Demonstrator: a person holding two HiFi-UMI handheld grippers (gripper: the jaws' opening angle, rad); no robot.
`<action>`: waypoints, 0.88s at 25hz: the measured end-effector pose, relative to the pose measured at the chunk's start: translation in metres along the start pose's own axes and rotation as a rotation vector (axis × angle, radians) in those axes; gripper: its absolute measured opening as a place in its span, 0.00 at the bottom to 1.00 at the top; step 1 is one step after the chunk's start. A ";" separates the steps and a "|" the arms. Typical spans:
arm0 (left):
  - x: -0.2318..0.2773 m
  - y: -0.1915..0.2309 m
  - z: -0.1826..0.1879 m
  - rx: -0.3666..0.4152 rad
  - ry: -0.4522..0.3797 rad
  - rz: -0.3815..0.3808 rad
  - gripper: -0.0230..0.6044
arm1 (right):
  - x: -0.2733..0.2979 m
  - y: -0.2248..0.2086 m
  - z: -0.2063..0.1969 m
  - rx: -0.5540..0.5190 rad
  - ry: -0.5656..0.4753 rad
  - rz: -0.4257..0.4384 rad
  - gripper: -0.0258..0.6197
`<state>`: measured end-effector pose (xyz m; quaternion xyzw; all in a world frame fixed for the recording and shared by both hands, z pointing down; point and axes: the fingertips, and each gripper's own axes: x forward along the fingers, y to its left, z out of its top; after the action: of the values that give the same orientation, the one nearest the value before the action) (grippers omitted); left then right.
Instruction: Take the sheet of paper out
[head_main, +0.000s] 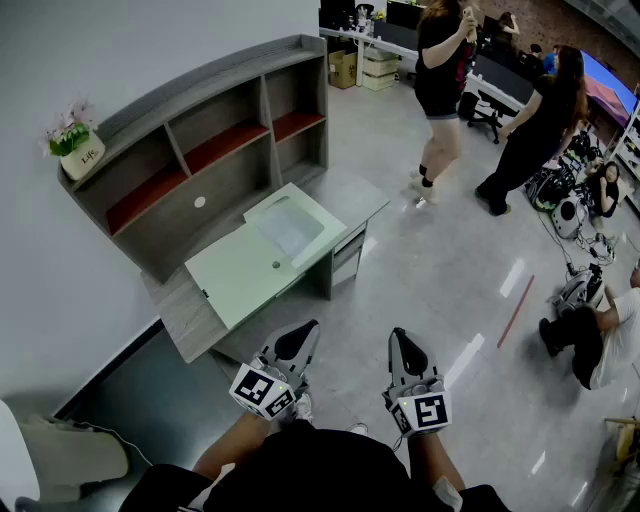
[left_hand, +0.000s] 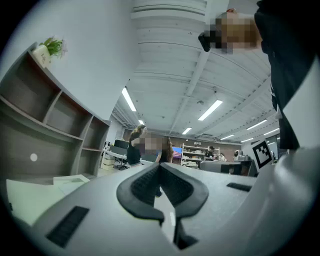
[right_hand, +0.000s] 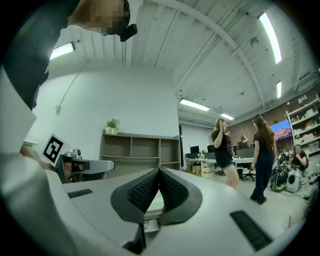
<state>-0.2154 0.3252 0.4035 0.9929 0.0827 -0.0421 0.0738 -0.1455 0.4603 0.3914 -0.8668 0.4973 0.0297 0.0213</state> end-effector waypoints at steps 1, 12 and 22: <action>-0.001 -0.001 0.000 -0.001 0.000 -0.002 0.05 | -0.001 0.001 -0.001 -0.004 0.010 0.003 0.07; 0.004 0.003 0.009 0.063 0.013 0.002 0.05 | 0.005 0.005 0.003 0.019 -0.020 -0.023 0.07; 0.007 0.051 0.007 -0.004 0.009 0.007 0.05 | 0.042 0.029 0.019 0.060 -0.046 -0.034 0.07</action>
<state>-0.2007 0.2756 0.4027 0.9932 0.0795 -0.0373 0.0758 -0.1503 0.4109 0.3687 -0.8733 0.4824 0.0343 0.0591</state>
